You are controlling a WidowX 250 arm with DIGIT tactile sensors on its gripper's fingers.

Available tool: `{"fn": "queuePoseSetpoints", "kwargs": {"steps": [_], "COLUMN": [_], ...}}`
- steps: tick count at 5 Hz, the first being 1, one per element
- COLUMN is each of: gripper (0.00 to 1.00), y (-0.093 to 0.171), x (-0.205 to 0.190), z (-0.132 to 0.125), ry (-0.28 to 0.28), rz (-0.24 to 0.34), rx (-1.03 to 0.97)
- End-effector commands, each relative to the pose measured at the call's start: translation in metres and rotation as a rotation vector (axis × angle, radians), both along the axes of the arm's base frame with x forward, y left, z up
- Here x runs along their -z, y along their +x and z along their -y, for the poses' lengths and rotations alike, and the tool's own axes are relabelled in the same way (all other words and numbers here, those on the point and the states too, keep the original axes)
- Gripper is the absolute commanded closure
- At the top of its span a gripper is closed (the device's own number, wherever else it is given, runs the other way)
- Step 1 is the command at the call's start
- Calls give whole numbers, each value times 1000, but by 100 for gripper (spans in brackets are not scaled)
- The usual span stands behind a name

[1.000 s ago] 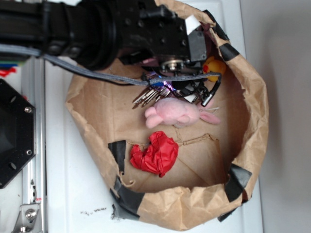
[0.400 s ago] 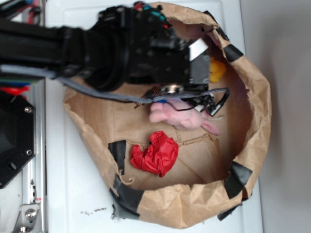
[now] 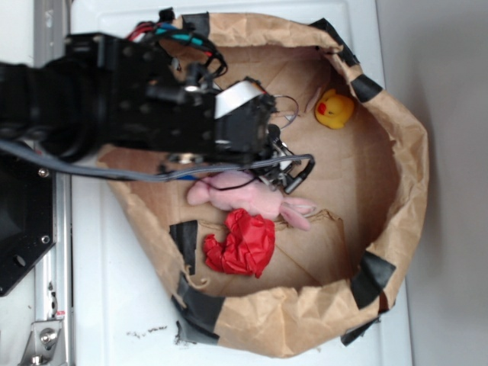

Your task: Grab the silver keys.

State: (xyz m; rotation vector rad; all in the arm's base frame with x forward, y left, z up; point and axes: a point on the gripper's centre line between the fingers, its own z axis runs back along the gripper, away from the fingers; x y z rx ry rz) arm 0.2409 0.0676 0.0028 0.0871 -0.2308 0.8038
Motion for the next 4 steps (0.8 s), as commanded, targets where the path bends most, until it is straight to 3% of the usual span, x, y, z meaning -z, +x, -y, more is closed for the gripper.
{"fn": "queuePoseSetpoints", "kwargs": {"steps": [1, 2, 4], "gripper": [100, 100, 100], "y": [-34, -29, 30], "x": [11, 8, -9], "z": [-4, -5, -6], "ry": [-22, -28, -33], "rz": [-13, -10, -7], "rx": [-42, -47, -53]}}
